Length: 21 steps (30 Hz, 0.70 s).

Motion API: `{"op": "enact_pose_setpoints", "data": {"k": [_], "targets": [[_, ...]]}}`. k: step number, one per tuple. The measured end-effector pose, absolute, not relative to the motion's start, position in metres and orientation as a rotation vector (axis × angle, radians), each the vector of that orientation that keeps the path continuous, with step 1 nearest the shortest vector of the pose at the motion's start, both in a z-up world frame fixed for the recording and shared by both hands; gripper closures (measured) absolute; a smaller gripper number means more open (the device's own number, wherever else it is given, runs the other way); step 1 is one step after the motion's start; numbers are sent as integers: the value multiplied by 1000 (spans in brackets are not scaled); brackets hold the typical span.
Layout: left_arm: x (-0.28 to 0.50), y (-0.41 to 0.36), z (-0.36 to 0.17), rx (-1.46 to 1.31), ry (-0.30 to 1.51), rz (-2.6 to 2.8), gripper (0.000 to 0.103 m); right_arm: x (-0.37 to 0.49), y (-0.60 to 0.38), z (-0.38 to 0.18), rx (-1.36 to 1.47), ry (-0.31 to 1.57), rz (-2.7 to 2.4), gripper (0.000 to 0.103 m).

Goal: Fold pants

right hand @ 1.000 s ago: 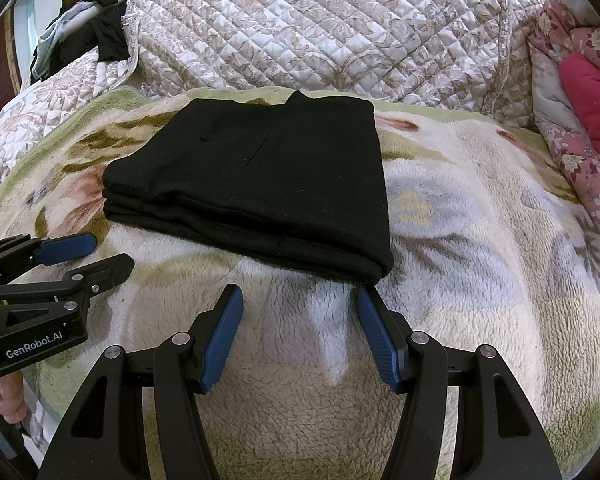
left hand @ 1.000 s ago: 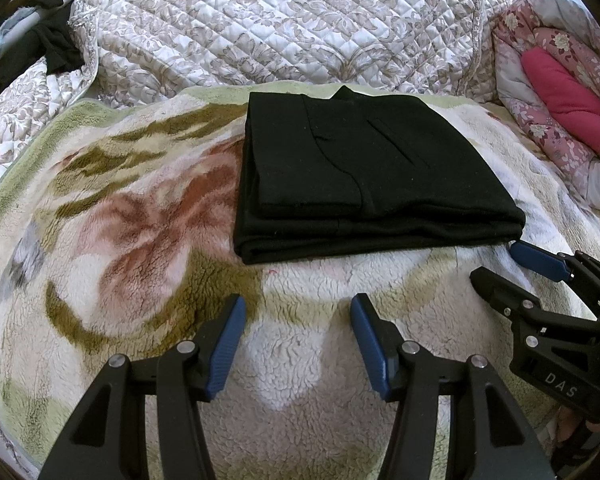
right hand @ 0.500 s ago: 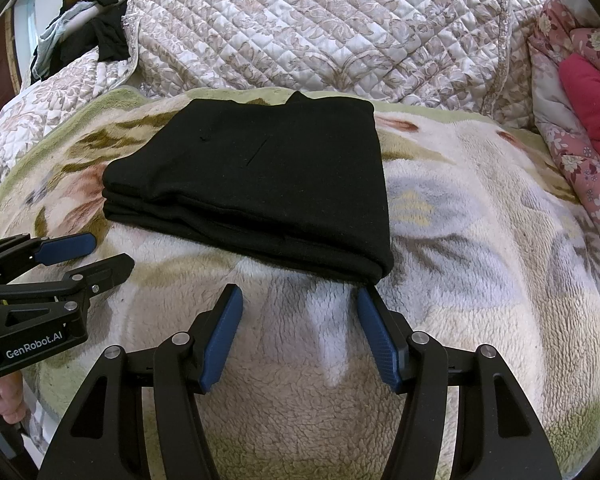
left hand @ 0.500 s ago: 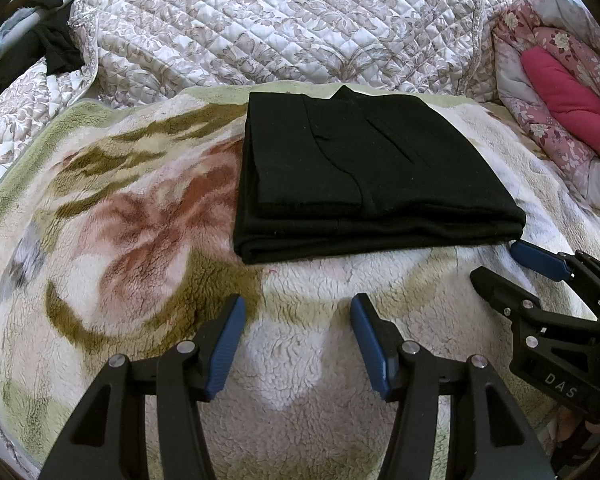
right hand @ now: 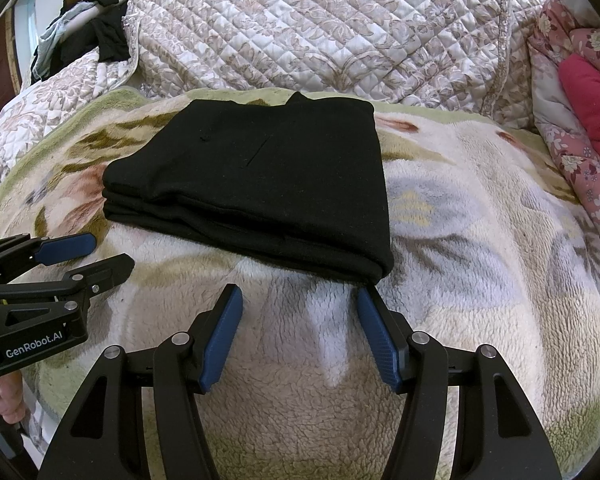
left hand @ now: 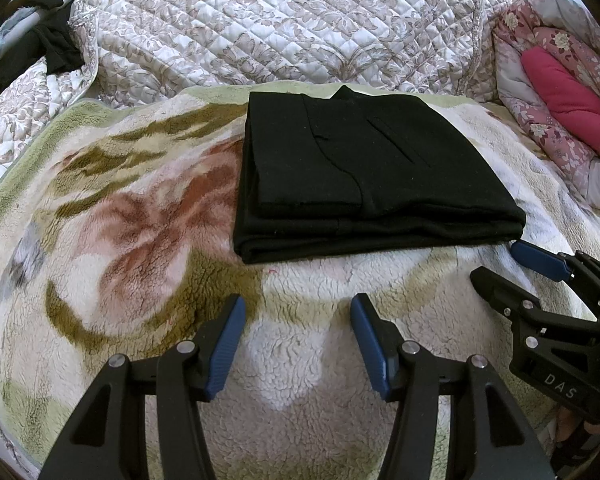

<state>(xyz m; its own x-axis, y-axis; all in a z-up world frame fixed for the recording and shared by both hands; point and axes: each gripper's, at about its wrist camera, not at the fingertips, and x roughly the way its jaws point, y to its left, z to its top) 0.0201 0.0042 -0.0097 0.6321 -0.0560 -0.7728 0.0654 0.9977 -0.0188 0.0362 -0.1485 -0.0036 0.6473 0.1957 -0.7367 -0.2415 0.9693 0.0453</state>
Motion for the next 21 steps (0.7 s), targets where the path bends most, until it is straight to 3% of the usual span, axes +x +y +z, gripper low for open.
{"op": "enact_pose_setpoints", "data": {"k": [21], "targets": [[20, 4, -10, 13, 885, -69, 45, 36, -148, -5, -58, 827, 247, 42]]}}
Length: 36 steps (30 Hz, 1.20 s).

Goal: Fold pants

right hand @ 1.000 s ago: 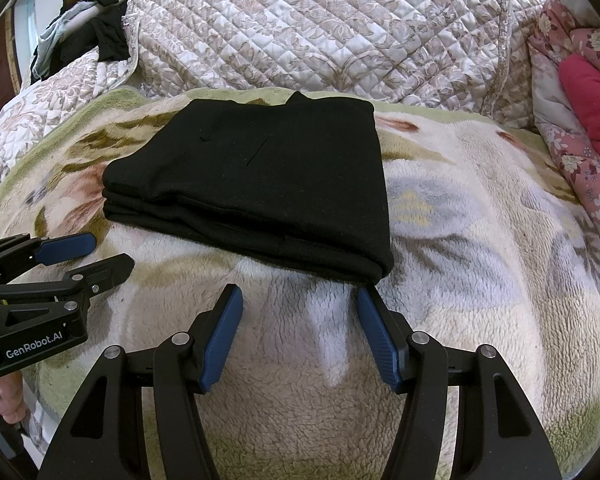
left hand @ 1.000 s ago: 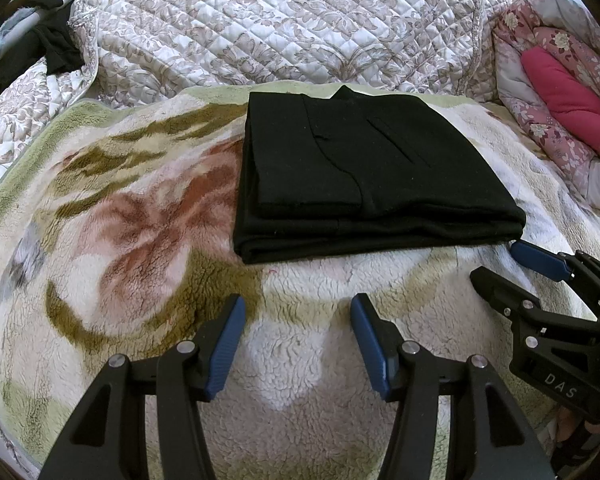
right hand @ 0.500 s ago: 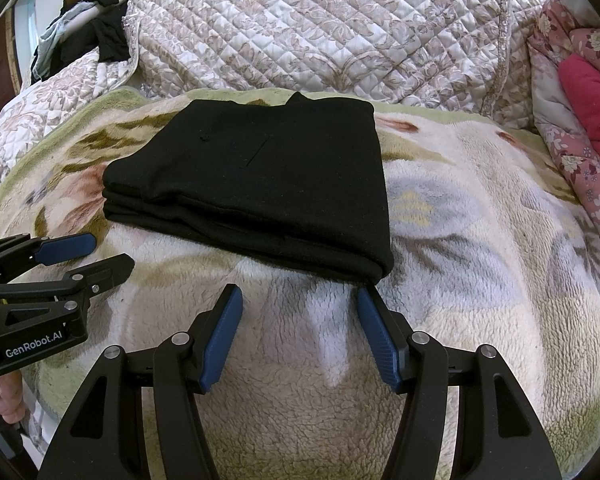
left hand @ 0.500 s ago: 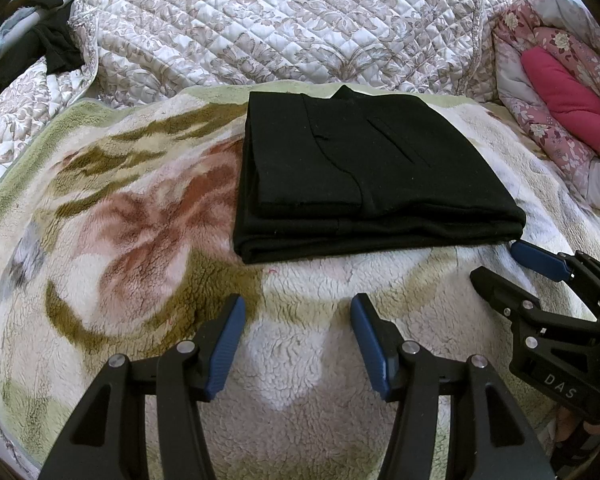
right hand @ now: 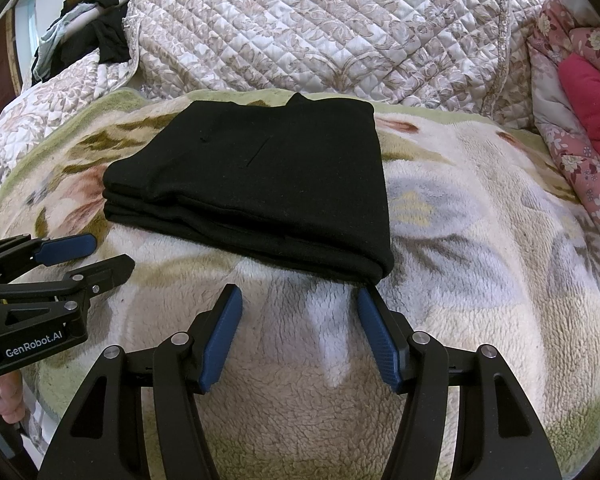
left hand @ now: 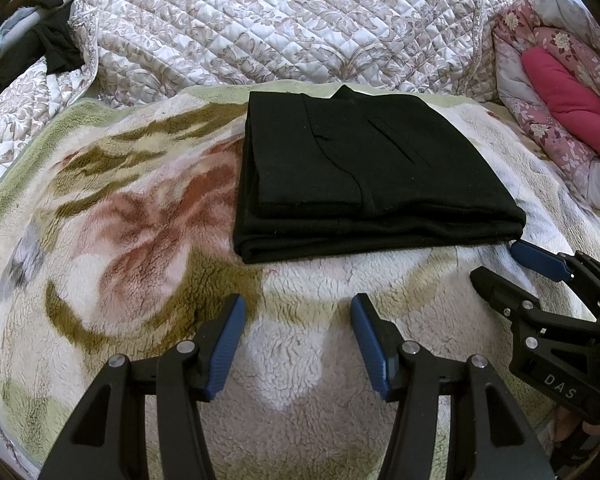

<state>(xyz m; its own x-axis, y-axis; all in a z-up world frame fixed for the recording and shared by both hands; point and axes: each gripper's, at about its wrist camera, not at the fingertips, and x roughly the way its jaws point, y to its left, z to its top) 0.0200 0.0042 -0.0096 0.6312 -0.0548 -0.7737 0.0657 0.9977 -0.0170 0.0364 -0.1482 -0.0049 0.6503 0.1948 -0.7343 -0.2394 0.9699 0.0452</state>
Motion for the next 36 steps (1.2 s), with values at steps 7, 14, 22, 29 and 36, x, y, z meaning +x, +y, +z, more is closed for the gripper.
{"op": "enact_pose_setpoints", "data": {"k": [7, 14, 22, 29, 36], "targets": [[20, 4, -9, 13, 886, -69, 45, 35, -148, -5, -57, 825, 247, 42], [20, 4, -10, 13, 886, -70, 45, 36, -150, -6, -51, 822, 249, 42], [20, 5, -10, 14, 887, -70, 45, 36, -150, -6, -45, 819, 251, 41], [21, 5, -10, 14, 887, -72, 45, 38, -150, -6, -40, 816, 251, 41], [21, 5, -10, 14, 888, -73, 45, 41, -149, -7, -37, 816, 252, 40]]}}
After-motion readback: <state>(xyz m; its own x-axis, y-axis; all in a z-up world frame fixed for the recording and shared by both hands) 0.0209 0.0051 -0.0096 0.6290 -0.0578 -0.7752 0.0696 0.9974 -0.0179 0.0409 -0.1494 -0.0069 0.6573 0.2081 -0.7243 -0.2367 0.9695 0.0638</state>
